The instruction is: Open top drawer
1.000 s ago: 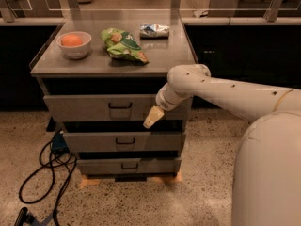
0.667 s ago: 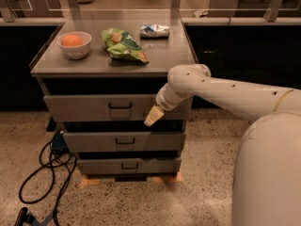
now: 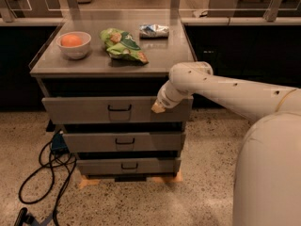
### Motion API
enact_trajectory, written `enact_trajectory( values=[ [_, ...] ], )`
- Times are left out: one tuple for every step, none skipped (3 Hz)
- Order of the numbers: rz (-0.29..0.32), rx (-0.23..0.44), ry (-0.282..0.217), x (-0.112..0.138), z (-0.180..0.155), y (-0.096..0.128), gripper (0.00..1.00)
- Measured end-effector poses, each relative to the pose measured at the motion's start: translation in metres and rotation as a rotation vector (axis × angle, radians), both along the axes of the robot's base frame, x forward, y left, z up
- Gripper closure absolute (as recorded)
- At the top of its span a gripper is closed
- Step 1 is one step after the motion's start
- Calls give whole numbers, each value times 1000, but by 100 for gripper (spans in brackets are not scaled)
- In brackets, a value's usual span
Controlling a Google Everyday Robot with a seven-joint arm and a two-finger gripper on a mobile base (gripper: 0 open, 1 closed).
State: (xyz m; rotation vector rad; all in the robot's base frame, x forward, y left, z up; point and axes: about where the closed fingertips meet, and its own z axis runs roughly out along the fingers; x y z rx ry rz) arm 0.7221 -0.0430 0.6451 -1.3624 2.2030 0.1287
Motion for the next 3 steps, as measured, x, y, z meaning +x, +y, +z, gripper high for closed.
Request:
enact_trajectory(
  values=[
    [0,0,0,0,9,-1,87],
    [0,0,0,0,16,-1,100],
    [1,-4,-6,-21,10,3,100]
  ],
)
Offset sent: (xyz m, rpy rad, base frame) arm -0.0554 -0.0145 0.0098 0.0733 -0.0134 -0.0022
